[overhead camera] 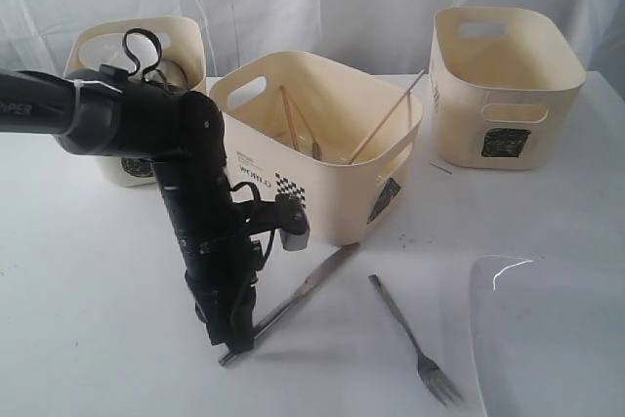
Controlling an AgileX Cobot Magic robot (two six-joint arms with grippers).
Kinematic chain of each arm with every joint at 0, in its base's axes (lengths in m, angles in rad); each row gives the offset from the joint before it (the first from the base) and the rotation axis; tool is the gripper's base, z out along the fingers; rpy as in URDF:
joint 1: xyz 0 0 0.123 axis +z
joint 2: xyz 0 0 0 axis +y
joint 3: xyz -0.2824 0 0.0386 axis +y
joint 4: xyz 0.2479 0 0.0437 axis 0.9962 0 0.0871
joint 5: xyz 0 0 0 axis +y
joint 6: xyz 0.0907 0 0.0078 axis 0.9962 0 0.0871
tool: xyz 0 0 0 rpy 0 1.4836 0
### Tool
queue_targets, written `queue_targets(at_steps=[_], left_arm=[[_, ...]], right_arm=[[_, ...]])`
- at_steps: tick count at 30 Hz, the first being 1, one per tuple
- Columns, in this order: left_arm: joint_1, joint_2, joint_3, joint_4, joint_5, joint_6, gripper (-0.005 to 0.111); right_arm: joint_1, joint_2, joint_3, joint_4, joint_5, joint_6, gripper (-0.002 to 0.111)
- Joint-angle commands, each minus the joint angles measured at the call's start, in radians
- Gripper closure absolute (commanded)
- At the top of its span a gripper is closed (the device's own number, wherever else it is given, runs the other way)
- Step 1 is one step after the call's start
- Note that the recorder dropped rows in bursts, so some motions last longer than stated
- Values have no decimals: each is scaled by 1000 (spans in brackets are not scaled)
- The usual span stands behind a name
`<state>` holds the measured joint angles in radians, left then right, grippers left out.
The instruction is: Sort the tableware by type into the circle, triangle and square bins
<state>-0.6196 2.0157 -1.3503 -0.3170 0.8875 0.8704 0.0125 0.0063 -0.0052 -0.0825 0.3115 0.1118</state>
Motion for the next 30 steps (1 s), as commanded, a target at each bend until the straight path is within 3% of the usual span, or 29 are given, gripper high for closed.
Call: queue_targets(at_steps=[1,7,13,20,30], left_arm=[[-16,-21,13,-11,48,-58,72],[-21,-80,13,-1,-22,-182,70],[-21,-108,13,7,-95,-408,49],[-63,-106,13,162,-163,-618,49],[-144,-90,13,181,-207,-793,49]], right_arm=[[7,-6,5,2,-14,-3,108],[7,-6,5,2,-14,-3,108],[7,-6,5,2,-14,-3,108],[7,-6,5,2,-14,-3,108],[7,-6,5,2,-14,-3,108]])
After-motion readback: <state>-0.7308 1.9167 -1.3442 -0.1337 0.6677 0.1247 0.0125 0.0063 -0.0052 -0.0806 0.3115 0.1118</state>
